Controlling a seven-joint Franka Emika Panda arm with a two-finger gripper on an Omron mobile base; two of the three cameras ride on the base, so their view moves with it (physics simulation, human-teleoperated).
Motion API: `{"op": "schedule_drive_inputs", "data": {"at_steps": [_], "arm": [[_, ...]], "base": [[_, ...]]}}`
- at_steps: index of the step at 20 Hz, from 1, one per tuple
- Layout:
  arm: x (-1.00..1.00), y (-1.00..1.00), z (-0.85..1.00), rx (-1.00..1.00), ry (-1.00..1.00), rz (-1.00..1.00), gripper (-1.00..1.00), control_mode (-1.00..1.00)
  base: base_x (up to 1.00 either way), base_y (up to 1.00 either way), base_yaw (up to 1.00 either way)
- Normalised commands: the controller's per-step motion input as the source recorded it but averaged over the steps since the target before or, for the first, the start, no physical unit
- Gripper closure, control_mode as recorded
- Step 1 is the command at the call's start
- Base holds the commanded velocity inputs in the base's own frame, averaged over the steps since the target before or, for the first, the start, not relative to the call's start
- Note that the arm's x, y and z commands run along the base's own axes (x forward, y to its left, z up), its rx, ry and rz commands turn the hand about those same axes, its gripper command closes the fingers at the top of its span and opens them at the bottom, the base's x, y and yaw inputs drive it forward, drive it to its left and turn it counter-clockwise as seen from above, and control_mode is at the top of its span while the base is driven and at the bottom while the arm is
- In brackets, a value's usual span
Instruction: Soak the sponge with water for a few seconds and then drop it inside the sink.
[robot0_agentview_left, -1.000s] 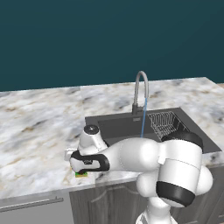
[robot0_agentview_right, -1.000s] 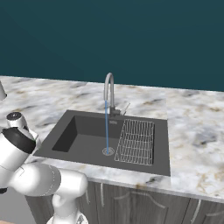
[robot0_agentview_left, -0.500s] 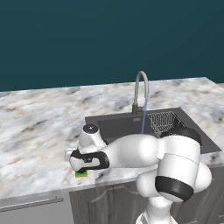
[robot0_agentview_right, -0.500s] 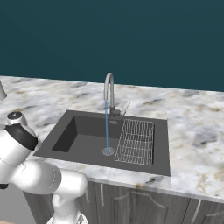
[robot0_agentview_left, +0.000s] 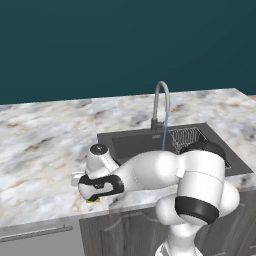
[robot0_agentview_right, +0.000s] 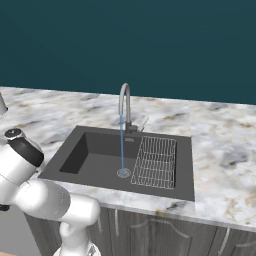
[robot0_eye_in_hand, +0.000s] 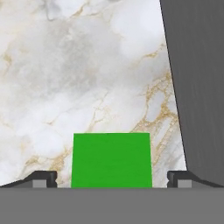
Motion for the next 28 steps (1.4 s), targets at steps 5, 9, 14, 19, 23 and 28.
{"op": "schedule_drive_inputs", "data": {"at_steps": [5, 9, 14, 19, 23, 28], "arm": [[-0.02, 0.09, -0.09, -0.05, 0.00, -0.02, -1.00, -1.00], [0.00, 0.00, -0.16, -0.04, 0.00, -0.04, -1.00, -1.00], [0.00, 0.00, -0.23, -0.03, 0.01, -0.05, -1.00, -1.00], [0.00, 0.00, -0.24, -0.01, 0.01, -0.05, -1.00, -1.00], [0.00, 0.00, -0.20, 0.00, 0.03, -0.01, -1.00, -1.00], [0.00, 0.00, -0.10, 0.00, 0.01, 0.00, -1.00, -1.00]], "base": [[0.00, 0.00, 0.00], [0.00, 0.00, 0.00], [0.00, 0.00, 0.00], [0.00, 0.00, 0.00], [0.00, 0.00, 0.00], [0.00, 0.00, 0.00]]}}
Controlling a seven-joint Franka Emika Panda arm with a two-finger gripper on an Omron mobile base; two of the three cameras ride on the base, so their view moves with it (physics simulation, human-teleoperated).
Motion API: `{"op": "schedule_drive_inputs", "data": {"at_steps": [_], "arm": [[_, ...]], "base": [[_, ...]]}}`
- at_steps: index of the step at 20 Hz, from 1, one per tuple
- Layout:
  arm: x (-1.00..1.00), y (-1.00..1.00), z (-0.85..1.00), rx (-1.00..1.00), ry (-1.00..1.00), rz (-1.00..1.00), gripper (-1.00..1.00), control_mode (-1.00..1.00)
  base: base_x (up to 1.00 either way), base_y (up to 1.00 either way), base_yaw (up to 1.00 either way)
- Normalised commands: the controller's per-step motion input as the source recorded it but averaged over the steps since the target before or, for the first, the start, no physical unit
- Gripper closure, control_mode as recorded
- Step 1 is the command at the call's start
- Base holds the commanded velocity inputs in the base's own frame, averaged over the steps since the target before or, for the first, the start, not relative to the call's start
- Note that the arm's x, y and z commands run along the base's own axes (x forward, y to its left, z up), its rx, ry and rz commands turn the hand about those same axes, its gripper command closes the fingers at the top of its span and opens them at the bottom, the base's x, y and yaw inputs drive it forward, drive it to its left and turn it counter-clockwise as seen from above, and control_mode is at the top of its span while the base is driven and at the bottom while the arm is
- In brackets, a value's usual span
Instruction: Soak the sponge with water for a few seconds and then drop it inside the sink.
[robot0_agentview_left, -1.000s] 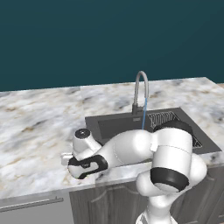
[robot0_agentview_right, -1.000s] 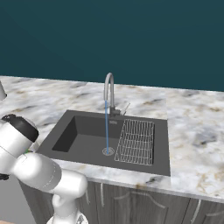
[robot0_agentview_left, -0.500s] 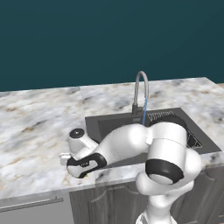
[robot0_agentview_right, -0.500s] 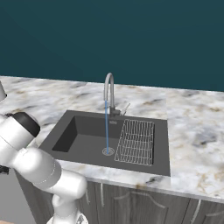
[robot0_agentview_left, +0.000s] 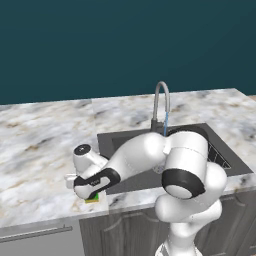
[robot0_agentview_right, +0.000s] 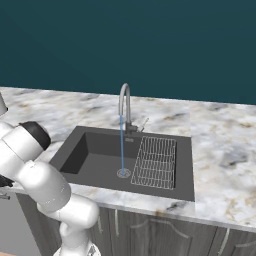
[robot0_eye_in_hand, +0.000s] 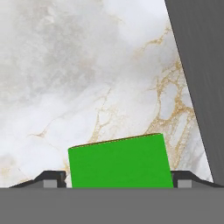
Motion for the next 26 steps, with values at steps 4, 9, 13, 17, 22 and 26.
{"op": "schedule_drive_inputs", "data": {"at_steps": [4, 9, 13, 17, 22, 26], "arm": [[0.00, 0.00, 0.00, 0.00, 0.00, 0.00, -1.00, -1.00], [0.00, 0.00, 0.00, 0.00, 0.00, 0.00, -1.00, -1.00], [0.00, 0.00, 0.00, 0.00, 0.00, 0.00, -1.00, -1.00], [0.00, 0.00, 0.00, 0.00, 0.00, 0.00, -1.00, -1.00], [0.00, 0.00, 0.00, 0.00, 0.00, 0.00, 1.00, -1.00], [0.00, 0.00, 0.00, 0.00, 0.00, 0.00, 1.00, -1.00]], "base": [[0.00, 0.00, 0.00], [0.00, 0.00, 0.00], [0.00, 0.00, 0.00], [0.00, 0.00, 0.00], [0.00, 0.00, 0.00], [0.00, 0.00, 0.00]]}}
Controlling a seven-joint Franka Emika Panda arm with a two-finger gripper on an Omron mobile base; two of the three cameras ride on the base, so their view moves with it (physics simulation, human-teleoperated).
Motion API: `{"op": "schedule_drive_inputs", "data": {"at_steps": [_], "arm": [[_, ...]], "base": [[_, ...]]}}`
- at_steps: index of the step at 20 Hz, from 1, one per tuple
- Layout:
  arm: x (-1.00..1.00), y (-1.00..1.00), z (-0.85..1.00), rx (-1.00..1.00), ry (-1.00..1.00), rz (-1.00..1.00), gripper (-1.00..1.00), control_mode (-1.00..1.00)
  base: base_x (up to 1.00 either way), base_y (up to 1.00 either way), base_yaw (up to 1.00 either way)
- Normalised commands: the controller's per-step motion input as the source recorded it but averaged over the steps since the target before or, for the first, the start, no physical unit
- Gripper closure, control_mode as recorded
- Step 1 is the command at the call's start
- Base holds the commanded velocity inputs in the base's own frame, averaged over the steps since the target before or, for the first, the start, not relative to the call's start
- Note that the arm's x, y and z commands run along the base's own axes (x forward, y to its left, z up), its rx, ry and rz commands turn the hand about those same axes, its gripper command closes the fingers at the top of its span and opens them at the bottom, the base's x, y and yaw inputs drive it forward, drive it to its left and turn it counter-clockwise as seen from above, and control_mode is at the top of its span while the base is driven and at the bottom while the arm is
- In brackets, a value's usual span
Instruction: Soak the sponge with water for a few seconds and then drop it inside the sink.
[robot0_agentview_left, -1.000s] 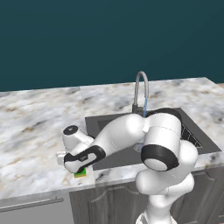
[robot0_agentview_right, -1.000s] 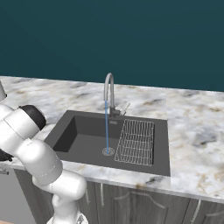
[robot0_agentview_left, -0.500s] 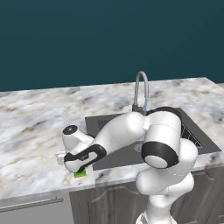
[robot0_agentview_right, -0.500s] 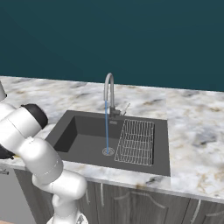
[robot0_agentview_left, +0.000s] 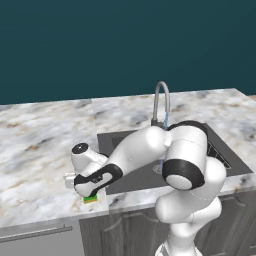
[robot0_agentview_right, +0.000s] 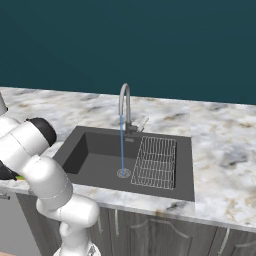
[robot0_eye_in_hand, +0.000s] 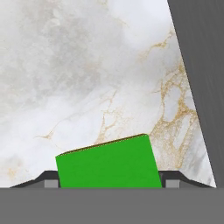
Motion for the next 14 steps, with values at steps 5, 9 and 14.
{"op": "schedule_drive_inputs", "data": {"at_steps": [5, 9, 14], "arm": [[0.00, 0.00, 0.00, 0.00, 0.00, 0.00, 1.00, -1.00], [0.08, -0.01, -0.03, 0.00, 0.00, 0.00, 1.00, -1.00], [0.01, 0.00, 0.11, 0.00, -0.08, 0.00, 1.00, -1.00]], "base": [[0.00, 0.00, 0.00], [0.00, 0.00, 0.00], [0.00, 0.00, 0.00]]}}
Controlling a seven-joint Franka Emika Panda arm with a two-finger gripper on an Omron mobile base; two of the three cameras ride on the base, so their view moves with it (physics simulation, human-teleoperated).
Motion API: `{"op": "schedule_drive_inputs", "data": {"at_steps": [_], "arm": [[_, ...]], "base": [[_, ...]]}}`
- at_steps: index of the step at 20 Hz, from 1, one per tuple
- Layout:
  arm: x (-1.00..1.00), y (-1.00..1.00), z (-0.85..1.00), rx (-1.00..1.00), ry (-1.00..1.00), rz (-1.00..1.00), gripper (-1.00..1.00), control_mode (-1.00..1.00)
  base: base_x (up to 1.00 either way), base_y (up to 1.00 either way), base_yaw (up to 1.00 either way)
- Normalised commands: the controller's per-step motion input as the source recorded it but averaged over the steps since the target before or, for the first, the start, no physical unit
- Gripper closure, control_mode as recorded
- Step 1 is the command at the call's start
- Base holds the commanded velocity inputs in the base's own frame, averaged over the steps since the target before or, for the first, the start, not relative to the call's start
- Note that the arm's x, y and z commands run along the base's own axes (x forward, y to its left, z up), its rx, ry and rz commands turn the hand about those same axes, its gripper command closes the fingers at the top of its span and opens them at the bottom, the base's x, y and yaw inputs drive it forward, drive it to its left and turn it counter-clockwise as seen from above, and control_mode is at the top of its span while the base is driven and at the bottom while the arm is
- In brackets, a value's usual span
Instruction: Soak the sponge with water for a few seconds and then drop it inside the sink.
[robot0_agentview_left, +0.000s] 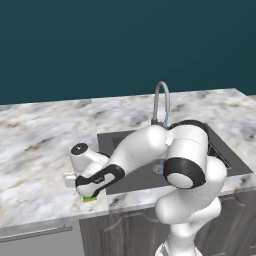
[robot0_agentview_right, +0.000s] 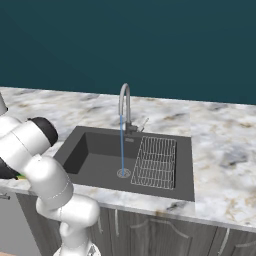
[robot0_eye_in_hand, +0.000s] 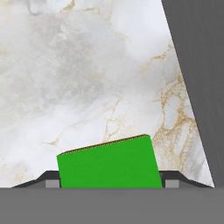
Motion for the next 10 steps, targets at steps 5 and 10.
{"op": "schedule_drive_inputs", "data": {"at_steps": [5, 10], "arm": [[0.00, -0.11, 0.65, 0.03, 0.00, 0.00, 1.00, -1.00], [0.00, -0.15, 0.73, 0.07, 0.00, 0.00, 1.00, -1.00]], "base": [[0.00, 0.00, 0.00], [0.00, 0.00, 0.00]]}}
